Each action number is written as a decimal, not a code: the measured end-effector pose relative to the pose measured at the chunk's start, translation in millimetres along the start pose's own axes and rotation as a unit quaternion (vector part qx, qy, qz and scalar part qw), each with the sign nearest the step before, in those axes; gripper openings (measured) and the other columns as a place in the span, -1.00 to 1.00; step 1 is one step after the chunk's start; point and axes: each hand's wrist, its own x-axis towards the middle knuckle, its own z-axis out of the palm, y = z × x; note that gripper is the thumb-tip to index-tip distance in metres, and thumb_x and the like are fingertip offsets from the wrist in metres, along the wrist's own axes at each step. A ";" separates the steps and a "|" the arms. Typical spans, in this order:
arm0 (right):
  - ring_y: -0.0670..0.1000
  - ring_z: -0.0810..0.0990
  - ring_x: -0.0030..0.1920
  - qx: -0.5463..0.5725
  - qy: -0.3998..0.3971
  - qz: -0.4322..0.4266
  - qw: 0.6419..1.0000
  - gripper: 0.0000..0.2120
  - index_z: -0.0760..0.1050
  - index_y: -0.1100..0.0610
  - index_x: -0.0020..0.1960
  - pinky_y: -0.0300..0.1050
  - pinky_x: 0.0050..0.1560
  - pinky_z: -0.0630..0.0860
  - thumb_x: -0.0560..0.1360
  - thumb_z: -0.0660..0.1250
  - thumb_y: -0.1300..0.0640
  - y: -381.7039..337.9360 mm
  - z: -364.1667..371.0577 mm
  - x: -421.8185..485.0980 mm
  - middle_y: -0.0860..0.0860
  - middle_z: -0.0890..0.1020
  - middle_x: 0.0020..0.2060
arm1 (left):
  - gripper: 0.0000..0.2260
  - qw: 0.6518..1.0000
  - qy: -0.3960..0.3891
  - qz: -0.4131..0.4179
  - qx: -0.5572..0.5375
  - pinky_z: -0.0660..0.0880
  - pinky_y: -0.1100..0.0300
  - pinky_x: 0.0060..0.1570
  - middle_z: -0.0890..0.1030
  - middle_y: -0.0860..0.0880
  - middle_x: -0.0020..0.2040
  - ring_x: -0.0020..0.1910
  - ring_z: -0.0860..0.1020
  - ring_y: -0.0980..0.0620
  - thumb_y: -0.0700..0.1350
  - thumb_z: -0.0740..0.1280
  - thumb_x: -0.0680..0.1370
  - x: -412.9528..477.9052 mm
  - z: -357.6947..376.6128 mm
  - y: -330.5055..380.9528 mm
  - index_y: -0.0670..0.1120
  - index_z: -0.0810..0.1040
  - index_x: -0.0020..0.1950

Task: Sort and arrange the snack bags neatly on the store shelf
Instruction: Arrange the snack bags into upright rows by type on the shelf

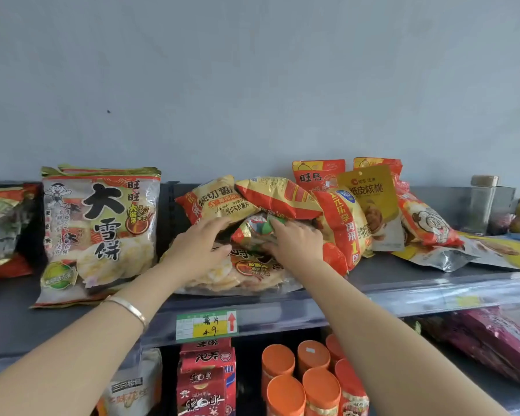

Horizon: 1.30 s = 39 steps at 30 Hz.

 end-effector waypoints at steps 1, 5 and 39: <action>0.15 0.60 0.06 0.004 0.031 -0.009 0.999 -0.58 0.32 -0.07 0.41 -0.05 -0.09 0.43 0.58 0.16 -0.14 1.4 -2.2 1.5 0.03 0.63 0.04 | -0.46 1.000 0.005 -0.001 -0.004 0.31 -0.01 0.32 0.23 0.01 0.50 0.44 0.27 -0.01 0.03 0.25 0.58 1.0 -0.5 1.8 0.08 0.13 0.51; 0.18 0.63 -0.12 0.060 0.089 0.041 0.993 -0.71 0.53 0.00 0.19 -0.10 -0.26 0.37 0.66 0.05 0.05 14.9 -25.9 11.3 0.08 0.64 -0.13 | -0.38 1.000 0.015 0.008 0.010 0.28 -0.08 0.35 0.16 0.01 0.53 0.47 0.20 -0.03 0.06 0.27 0.56 17.3 2.3 6.7 0.09 0.03 0.54; 0.07 0.64 0.03 0.730 0.191 0.337 0.563 -0.78 0.57 0.12 0.10 0.11 0.17 0.56 0.59 0.26 0.01 86.7 -76.2 0.0 0.02 0.66 -0.01 | -0.27 0.886 -0.013 -0.128 -0.446 0.23 -0.08 0.38 0.29 -0.07 0.48 0.42 0.30 -0.12 0.29 0.27 0.45 66.8 13.5 68.4 -0.02 0.17 0.50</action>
